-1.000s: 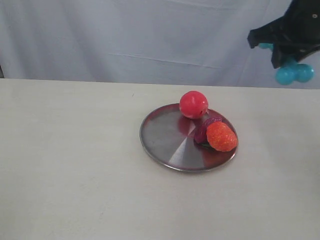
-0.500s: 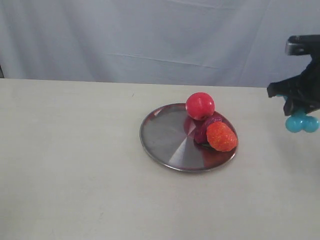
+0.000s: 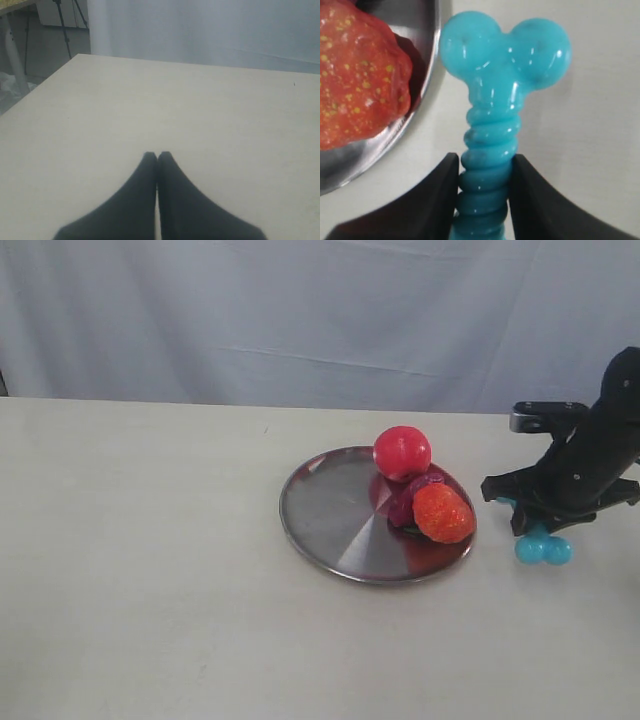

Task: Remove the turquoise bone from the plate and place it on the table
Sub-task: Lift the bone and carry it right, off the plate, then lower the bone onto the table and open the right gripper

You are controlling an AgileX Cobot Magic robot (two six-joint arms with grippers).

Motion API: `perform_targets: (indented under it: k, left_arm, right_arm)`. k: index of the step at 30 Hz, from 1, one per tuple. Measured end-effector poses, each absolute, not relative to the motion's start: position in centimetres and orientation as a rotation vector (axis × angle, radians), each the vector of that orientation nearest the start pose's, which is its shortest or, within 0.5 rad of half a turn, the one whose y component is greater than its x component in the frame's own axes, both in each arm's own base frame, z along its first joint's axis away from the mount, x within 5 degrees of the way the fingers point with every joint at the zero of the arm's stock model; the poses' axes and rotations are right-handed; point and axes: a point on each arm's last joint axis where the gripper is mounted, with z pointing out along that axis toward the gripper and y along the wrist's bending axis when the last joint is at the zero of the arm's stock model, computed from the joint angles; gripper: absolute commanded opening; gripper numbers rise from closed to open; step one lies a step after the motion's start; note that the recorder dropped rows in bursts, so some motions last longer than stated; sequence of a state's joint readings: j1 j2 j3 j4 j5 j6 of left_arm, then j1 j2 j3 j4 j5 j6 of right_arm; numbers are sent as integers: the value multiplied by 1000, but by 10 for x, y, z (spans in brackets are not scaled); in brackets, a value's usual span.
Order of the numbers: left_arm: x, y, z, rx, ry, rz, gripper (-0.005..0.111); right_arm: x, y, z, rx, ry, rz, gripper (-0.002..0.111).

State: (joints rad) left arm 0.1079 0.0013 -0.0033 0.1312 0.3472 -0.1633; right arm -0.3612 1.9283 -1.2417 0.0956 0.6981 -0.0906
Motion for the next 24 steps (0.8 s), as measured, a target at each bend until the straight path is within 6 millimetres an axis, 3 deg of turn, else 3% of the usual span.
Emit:
perform_targets:
  k: [24]
  left_arm:
    - [53,10,183,-166,1819,89,0]
  right_arm:
    - [360,-128,161,441,2800,-5,0]
